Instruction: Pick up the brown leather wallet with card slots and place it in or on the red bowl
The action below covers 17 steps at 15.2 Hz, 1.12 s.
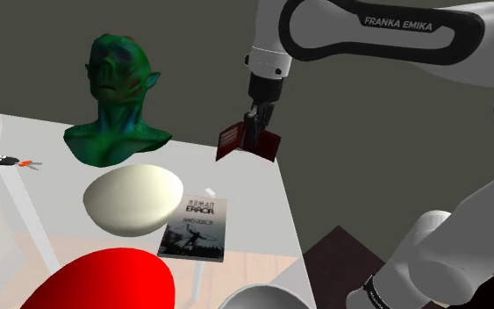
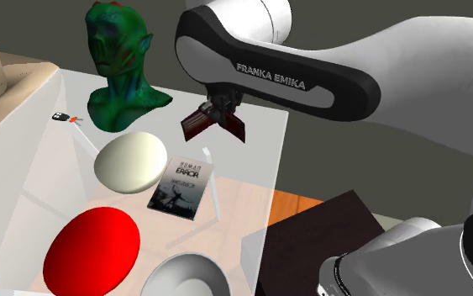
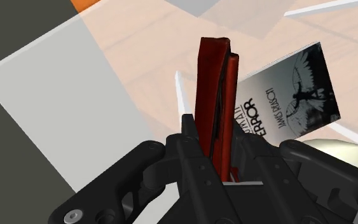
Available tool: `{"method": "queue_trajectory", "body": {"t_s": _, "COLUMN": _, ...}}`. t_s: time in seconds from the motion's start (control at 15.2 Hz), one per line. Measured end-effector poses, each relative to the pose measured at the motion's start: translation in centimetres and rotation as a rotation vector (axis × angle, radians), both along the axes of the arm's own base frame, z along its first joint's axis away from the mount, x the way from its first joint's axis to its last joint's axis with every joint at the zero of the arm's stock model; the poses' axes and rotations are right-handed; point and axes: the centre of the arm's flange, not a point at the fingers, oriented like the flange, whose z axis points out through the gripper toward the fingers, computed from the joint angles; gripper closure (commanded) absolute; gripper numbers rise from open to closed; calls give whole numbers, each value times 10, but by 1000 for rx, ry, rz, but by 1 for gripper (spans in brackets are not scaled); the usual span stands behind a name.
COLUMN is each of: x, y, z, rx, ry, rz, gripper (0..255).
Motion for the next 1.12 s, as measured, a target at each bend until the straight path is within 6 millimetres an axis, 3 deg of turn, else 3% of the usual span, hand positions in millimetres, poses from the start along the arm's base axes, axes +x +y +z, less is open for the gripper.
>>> {"method": "queue_trajectory", "body": {"t_s": 1.12, "x": -85, "y": 206, "z": 6, "rx": -1, "ry": 0, "rz": 0, "gripper": 255}}
